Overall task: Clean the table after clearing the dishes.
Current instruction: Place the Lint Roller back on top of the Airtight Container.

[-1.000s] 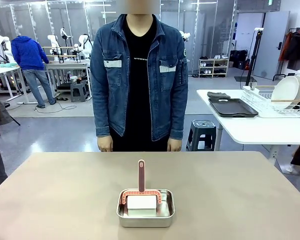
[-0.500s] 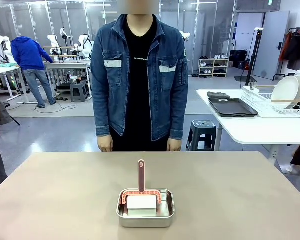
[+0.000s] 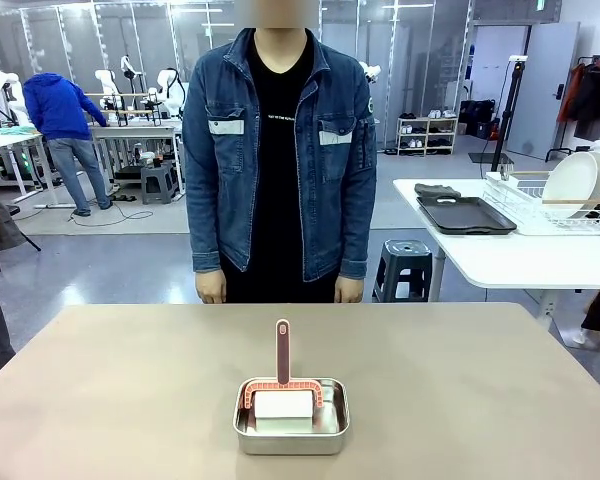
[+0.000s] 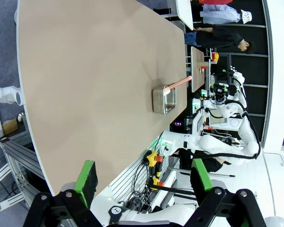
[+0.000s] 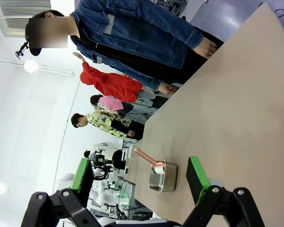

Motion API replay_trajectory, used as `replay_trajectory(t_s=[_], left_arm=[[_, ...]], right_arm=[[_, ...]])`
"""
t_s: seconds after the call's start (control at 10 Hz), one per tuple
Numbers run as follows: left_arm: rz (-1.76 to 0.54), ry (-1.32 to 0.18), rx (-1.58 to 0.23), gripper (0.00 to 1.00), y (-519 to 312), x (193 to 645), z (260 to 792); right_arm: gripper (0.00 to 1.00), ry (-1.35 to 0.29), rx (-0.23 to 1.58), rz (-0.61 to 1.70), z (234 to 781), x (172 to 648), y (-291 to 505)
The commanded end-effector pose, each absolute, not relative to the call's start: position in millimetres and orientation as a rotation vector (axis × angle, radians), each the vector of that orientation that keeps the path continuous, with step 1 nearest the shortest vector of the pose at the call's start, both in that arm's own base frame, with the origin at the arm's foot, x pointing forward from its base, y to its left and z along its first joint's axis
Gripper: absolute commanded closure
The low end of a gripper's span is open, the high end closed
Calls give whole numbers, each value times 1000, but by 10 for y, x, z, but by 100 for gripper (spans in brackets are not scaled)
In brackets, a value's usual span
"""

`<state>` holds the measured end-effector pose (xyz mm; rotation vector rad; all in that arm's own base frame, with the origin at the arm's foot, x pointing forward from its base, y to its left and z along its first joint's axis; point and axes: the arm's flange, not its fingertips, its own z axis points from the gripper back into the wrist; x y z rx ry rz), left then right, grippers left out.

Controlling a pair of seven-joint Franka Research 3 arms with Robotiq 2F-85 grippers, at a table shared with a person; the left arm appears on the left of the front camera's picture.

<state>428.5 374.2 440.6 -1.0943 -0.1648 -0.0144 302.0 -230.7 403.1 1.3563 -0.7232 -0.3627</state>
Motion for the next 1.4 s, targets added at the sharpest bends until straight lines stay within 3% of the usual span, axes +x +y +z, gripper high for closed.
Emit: replay_trajectory(t_s=[0.0,1.3], left_arm=[[4,-161,-1075,0,3703,4226,4411],[4,-161,-1075,0,3703,4226,4411]], right_arm=[[0,-732,1363,-358,4058,3029,-2298],[0,-732,1363,-358,4058,3029,-2298]])
